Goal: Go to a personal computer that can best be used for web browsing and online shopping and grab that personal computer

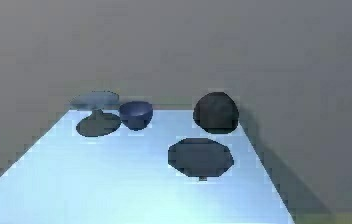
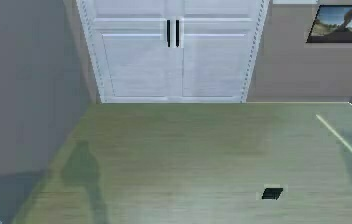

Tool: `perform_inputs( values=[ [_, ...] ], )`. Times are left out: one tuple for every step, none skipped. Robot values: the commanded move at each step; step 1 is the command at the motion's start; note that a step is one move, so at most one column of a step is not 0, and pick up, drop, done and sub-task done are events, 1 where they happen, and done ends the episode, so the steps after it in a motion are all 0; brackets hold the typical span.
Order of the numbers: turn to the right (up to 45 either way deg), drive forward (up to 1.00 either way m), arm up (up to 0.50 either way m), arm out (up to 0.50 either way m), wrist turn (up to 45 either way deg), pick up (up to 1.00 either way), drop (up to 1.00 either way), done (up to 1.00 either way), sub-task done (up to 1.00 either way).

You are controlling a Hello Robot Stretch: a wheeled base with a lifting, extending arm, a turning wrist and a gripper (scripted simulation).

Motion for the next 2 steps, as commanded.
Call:
perform_inputs(
  values=[
    [-45.0, 0.00, 0.00, 0.00, 0.0, 0.00, 0.00, 0.00, 0.00],
    [-45.0, 0.00, 0.00, 0.00, 0.0, 0.00, 0.00, 0.00, 0.00]
  ],
)
